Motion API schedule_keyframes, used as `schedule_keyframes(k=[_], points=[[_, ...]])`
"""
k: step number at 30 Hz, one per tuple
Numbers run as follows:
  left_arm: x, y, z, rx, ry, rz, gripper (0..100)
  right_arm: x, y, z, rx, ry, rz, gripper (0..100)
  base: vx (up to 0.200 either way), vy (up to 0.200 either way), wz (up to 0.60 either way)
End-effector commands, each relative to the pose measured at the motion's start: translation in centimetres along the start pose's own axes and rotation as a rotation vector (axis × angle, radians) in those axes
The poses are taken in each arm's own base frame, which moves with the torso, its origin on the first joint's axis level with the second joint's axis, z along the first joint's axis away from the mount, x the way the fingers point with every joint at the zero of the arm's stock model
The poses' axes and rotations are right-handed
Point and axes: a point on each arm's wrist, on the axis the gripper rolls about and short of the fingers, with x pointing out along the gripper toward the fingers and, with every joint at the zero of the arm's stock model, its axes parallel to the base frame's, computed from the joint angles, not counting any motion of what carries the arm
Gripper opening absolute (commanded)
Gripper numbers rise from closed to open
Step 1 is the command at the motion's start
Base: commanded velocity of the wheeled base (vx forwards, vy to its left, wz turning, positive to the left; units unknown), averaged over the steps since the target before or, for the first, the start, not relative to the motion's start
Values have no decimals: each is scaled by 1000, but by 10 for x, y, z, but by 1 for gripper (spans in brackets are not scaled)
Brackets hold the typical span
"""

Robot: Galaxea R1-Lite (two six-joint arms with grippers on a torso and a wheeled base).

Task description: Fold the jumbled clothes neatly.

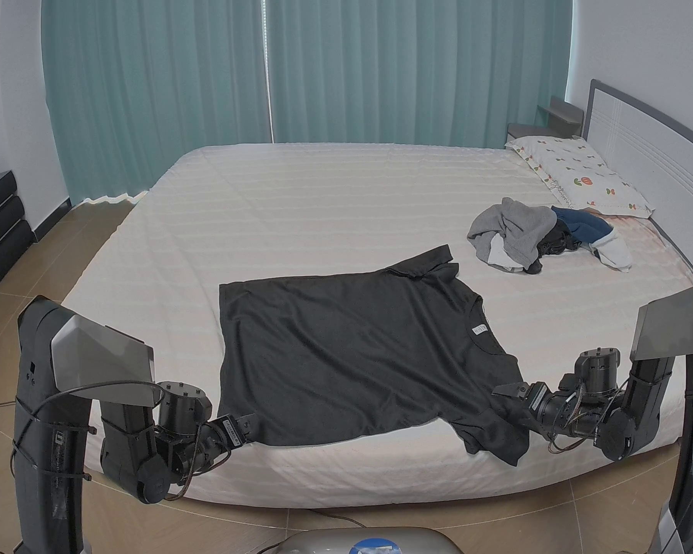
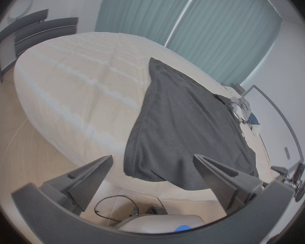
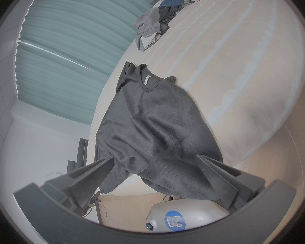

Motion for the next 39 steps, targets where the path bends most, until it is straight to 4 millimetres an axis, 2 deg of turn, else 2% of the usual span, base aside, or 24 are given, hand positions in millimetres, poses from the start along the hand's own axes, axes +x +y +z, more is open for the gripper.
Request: schedule_keyframes(k=[1,15,16,23,30,39], points=[[6,6,-4,34,28,-35,100,1,0,0,0,2,0,100,0,0,0],[9,12,-7,84,19,-56,100,1,0,0,-2,2,0,100,0,0,0],[9,12,-7,84,19,-56,0,1,0,0,-2,2,0,100,0,0,0],[8,13,-7,73,13,-40,0,0,0,-1,0,3,-1,100,0,0,0],[-2,29,-5,35,15,3,0,0,-1,-1,1,4,-3,100,0,0,0],[-13,34,-6,32,-5,10,0,0,-2,-1,-11,4,-7,100,0,0,0]])
